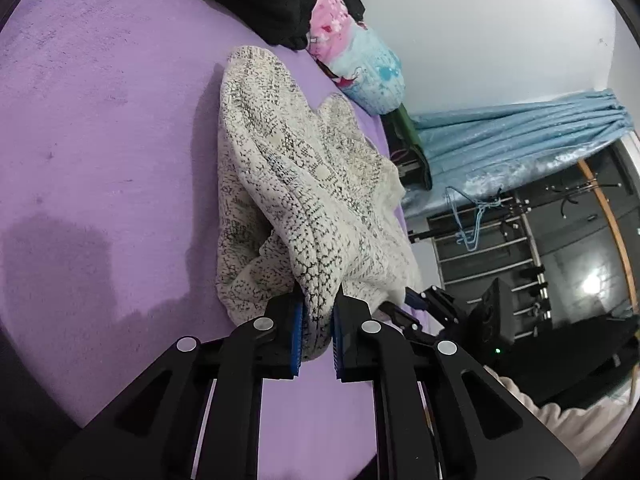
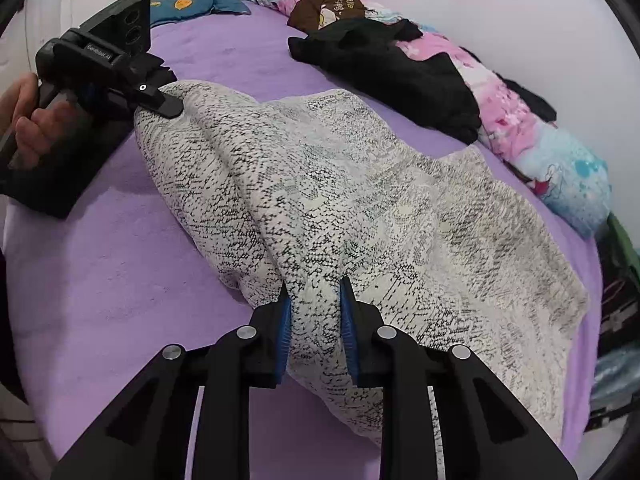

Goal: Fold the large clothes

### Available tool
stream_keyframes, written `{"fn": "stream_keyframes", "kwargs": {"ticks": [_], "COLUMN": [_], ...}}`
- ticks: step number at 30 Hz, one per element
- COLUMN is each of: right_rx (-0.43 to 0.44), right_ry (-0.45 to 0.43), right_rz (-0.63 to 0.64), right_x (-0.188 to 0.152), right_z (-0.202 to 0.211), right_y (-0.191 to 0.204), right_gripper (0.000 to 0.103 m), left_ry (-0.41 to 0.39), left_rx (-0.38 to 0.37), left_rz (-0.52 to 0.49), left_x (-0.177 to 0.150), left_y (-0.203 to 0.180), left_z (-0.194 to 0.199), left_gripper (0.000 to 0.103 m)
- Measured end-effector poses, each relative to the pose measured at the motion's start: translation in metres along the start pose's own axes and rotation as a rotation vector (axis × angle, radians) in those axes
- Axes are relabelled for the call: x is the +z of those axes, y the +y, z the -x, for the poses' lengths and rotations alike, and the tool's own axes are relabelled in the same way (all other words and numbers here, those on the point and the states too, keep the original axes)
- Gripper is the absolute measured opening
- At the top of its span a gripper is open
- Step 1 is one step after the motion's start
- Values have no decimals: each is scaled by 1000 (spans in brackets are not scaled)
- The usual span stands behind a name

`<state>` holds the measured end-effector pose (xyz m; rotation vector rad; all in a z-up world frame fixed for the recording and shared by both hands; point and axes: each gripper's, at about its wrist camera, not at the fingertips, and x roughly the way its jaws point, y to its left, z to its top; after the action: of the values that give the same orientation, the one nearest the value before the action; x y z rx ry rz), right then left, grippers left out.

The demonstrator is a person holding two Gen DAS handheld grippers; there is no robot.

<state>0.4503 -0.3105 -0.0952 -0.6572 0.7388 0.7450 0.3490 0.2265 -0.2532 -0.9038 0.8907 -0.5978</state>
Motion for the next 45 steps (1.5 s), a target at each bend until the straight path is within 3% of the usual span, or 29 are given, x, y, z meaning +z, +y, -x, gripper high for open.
{"fn": "stream_keyframes", "kwargs": {"ticks": [2,5,6,10,11,15,18,23,30,31,33,34,35,41,45], "right_rx": [15,10,-3,-3,-2,-86,-149,-151,-154,-160,-168,-170,-176,-222,-266], "right_ry": [-1,-15,-29,-67,-82,-94,-19,33,78,90,109,118,132,140,126], "right_rz": [6,1,-11,-157,-214,-335,-361,-383,-399,-405,-416,-420,-433,-506,-462], "right_x": [-1,-6,-9,-18,-21,-31,-42,-55,-57,-56,-52,-50,-47,-23,-2], "right_z": [4,14,20,38,42,41,14,-22,-41,-44,-46,-47,-45,-8,29], "right_y": [1,-1,-5,-40,-52,-81,-90,-87,-88,-87,-88,-88,-89,-82,-60], "right_gripper": [36,74,76,77,82,84,84,86,90,91,92,92,92,91,91], "left_ry": [20,71,73,50,43,-12,-38,-10,24,22,20,17,16,11,49], "left_rx": [47,132,138,154,157,130,108,126,172,166,160,163,160,95,83], "left_rz": [-32,-109,-111,-116,-114,-88,-67,-92,-124,-126,-128,-134,-141,-99,-31], "left_x": [-2,-10,-11,-11,-10,-5,-3,-3,-2,-2,-3,-4,-5,-7,-8], "left_y": [-5,-18,-18,-19,-20,-20,-16,-21,-28,-29,-31,-33,-36,-34,-22], "left_z": [1,2,5,17,20,33,40,33,24,24,26,27,28,33,19], "left_gripper": [10,12,12,13,13,11,11,11,15,20,41,62,67,75,77]}}
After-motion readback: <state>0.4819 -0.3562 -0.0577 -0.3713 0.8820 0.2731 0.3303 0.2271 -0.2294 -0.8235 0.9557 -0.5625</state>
